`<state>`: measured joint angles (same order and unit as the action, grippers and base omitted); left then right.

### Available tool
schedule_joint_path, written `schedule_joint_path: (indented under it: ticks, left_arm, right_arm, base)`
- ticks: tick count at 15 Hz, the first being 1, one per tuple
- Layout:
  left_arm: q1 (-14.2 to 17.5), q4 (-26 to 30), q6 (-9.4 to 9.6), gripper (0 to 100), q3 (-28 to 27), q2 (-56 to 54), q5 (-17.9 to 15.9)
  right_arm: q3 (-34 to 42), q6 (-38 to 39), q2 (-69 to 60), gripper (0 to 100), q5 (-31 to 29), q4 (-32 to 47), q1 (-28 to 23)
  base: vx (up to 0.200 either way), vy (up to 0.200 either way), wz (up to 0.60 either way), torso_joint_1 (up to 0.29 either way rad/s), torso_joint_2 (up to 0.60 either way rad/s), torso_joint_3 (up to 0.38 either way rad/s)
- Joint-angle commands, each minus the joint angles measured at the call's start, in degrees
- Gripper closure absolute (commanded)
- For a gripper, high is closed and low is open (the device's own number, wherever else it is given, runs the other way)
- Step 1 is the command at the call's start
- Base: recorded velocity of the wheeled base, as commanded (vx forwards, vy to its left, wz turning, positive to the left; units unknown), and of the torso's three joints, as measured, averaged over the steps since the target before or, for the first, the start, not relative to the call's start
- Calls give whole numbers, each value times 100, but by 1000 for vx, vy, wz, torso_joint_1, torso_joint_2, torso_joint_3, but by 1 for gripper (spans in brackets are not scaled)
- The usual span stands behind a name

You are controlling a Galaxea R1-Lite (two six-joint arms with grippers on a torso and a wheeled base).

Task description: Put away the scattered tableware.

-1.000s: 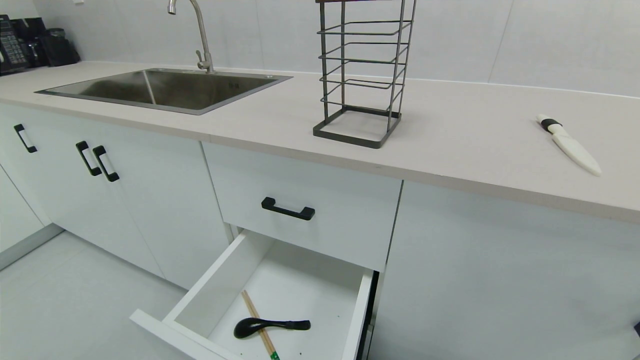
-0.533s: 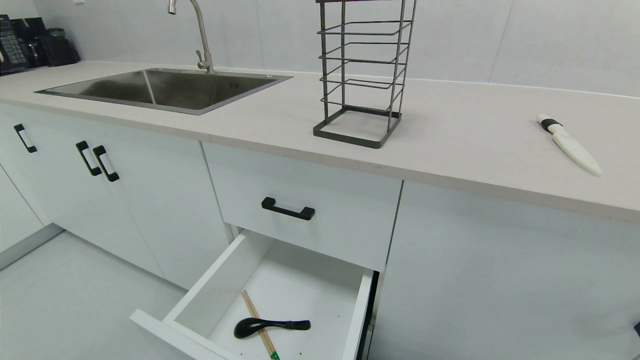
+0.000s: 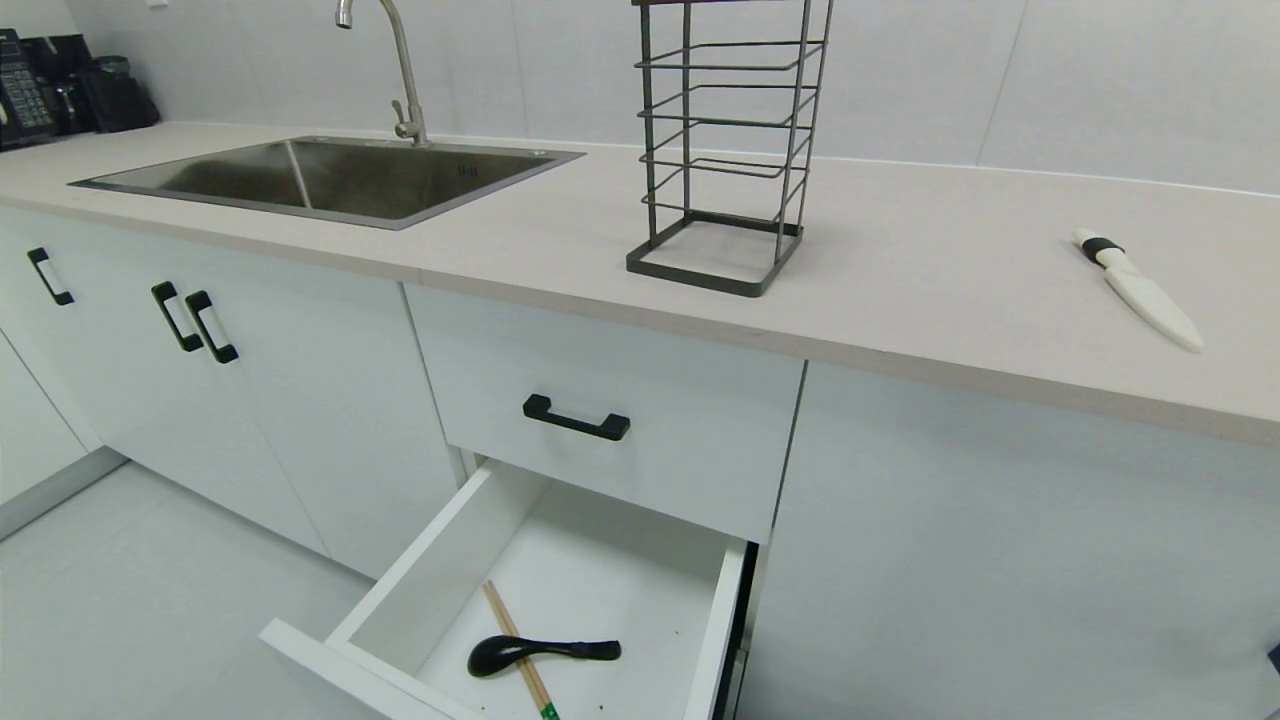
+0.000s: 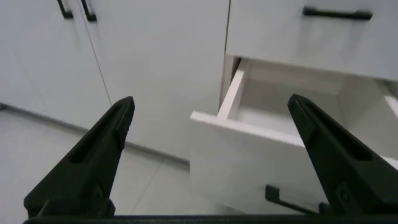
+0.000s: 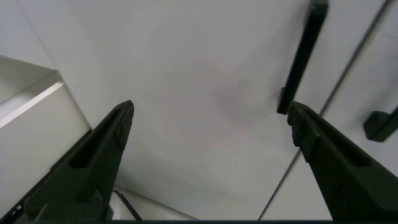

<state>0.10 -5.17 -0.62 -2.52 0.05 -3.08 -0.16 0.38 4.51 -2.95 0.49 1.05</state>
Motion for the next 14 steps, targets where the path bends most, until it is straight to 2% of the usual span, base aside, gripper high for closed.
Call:
schedule_joint_path:
  ticks: [1, 5, 7, 8, 9, 10, 11, 14]
  left_arm:
    - [-36, -221, -87, 0, -1338, 549, -175]
    - [-537, 1000, -325, 0, -1382, 663, -403]
    - [-713, 1440, -351, 0, -1277, 839, -790]
    - [-827, 1791, -368, 0, -1207, 936, -1142]
    - [-897, 1932, -430, 0, -1198, 1120, -1353]
    - [-924, 1967, -711, 0, -1189, 1472, -1485]
    - [-941, 1958, -861, 0, -1198, 1771, -1485]
    - [-1056, 1923, -843, 0, -1013, 2307, -1502]
  right_arm:
    - [7, 6, -354, 0, 119, -14, -96]
    - [7, 15, -363, 0, 154, -14, -96]
    - [7, 6, -363, 0, 163, -14, -105]
    - [7, 6, -363, 0, 163, -14, -105]
    - [7, 6, -363, 0, 163, -14, -96]
    - [7, 6, -363, 0, 163, -14, -96]
    - [7, 6, -363, 0, 163, -14, -96]
    - [7, 6, -363, 0, 163, -14, -96]
  base:
    - [0, 0, 0, 0, 0, 0]
    - [0, 0, 0, 0, 0, 0]
    - [0, 0, 0, 0, 0, 0]
    - [0, 0, 0, 0, 0, 0]
    - [0, 0, 0, 0, 0, 0]
    - [0, 0, 0, 0, 0, 0]
    - [0, 0, 0, 0, 0, 0]
    - [0, 0, 0, 0, 0, 0]
